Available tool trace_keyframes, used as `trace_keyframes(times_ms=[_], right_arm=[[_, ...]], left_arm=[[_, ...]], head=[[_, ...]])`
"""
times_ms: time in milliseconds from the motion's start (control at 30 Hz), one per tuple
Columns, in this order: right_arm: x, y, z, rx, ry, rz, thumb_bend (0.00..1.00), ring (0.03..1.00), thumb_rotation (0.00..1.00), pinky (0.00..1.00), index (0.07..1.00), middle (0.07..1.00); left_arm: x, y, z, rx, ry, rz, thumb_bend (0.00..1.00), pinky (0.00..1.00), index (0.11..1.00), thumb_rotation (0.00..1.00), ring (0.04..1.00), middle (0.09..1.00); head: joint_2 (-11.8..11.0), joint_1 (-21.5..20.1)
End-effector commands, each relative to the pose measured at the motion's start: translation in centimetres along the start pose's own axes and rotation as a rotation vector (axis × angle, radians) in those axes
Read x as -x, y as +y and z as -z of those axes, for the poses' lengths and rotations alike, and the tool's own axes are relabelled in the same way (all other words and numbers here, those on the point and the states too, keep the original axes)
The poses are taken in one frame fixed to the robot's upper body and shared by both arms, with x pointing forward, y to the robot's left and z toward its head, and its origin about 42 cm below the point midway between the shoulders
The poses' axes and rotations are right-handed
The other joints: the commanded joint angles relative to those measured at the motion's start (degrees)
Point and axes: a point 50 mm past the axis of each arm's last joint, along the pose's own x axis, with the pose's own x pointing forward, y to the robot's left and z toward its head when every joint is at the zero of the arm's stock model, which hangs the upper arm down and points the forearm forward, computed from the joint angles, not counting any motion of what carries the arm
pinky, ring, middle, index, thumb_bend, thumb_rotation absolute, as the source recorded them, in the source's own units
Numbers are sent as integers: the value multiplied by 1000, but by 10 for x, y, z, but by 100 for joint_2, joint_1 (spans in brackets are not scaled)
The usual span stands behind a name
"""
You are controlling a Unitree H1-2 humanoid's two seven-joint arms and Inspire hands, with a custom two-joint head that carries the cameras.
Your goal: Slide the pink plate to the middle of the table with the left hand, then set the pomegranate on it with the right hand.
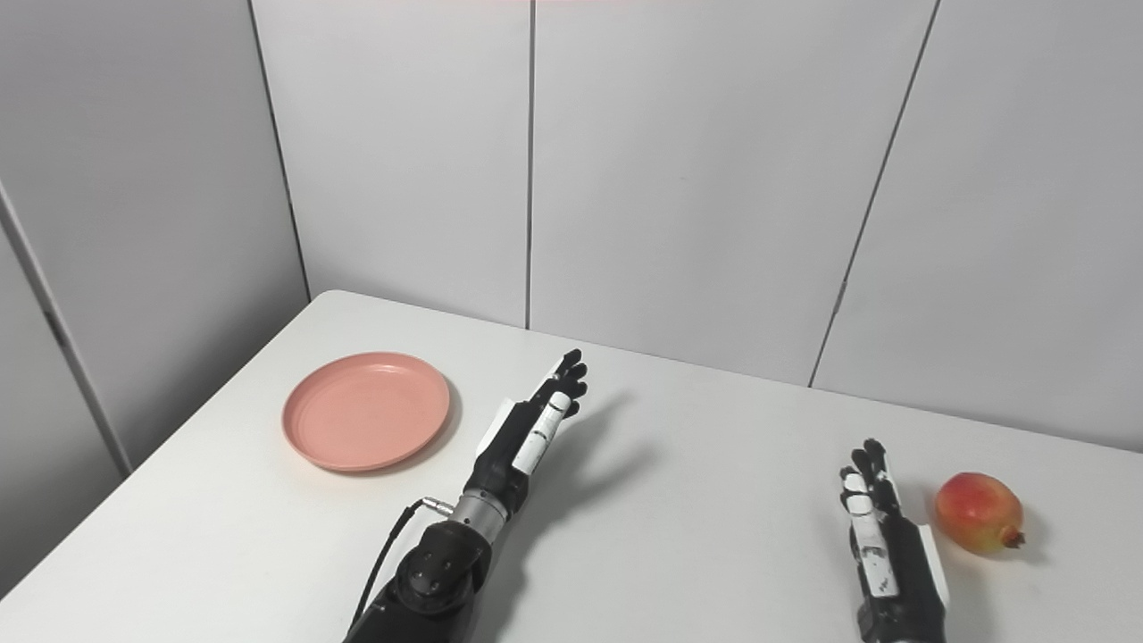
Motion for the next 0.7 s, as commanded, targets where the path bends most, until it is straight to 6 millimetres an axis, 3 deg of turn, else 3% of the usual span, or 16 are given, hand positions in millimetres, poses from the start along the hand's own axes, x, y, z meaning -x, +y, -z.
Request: trace_keyframes(times_ms=[0,200,500,667], right_arm=[[-4,2,-1,0,-50,-2,472,975,805,1000,1000,991],[-6,5,0,-6,-52,-6,469,987,858,1000,1000,999],[-6,1,-1,3,-61,-2,485,980,812,1000,1000,994],[-7,1,-2,-1,-61,1,484,984,841,1000,1000,997]], left_arm=[[-1,14,-5,-6,-31,-16,571,927,964,1000,948,961],[-7,33,-21,-13,-69,-73,586,949,949,1000,936,947],[-12,53,-53,3,-157,-156,557,905,934,1000,921,935],[-13,71,-70,8,-173,-220,597,851,864,1000,850,859]], head=[[-27,12],[-29,13],[-20,43],[-25,44]])
